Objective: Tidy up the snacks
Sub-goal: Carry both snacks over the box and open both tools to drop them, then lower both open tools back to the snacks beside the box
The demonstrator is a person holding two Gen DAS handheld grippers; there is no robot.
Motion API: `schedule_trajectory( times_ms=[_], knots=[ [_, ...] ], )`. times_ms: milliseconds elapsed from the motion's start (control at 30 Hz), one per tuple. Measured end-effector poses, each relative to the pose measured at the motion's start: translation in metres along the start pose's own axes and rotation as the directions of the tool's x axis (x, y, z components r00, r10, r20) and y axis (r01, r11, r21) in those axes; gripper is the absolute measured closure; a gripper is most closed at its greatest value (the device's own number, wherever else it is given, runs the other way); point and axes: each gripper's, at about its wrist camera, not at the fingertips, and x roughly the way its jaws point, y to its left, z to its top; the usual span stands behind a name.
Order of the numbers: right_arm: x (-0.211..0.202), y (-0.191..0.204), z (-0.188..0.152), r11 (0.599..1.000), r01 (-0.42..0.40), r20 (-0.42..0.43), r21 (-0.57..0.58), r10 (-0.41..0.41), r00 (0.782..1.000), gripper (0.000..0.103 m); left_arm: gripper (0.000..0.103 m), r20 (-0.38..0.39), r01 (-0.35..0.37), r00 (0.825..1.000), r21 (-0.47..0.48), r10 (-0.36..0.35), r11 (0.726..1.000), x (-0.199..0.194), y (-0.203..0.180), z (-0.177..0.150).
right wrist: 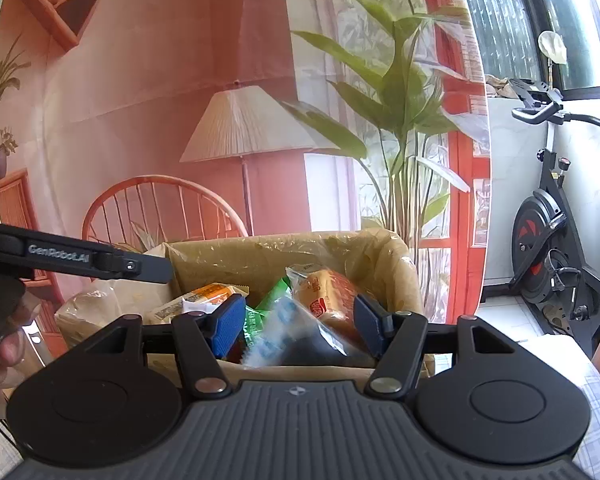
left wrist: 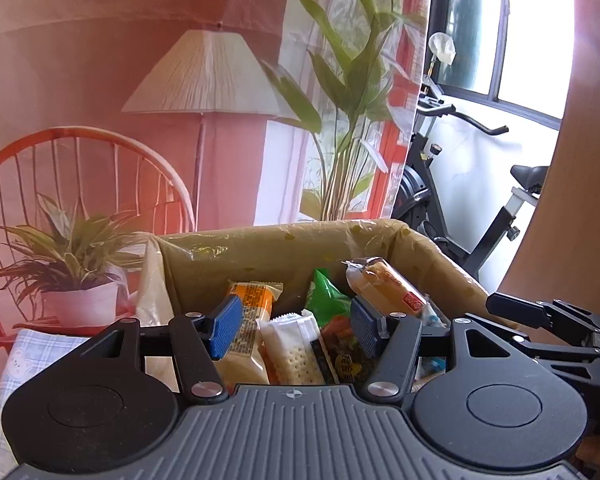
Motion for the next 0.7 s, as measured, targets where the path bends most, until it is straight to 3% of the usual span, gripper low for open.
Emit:
schedule_trajectory(
  times_ms=[433,700],
  knots=[
    [-0.050,0.010,-0.023,1.000,-0.010,0.035,0.024,0.009,0.999,0.040,0.040,0.052,0.018,0.998,-0.020,-0.017,1.000,-0.063,0.008,-0.039],
    [-0.063,0.011,-0.064,0.999,0.007,-0.036,0.035,-0.005,0.999,0.040,0.041,0.018,0.014,1.000,-0.114,-0.013,0.993,-0.074,0.020,-0.083]
  ],
)
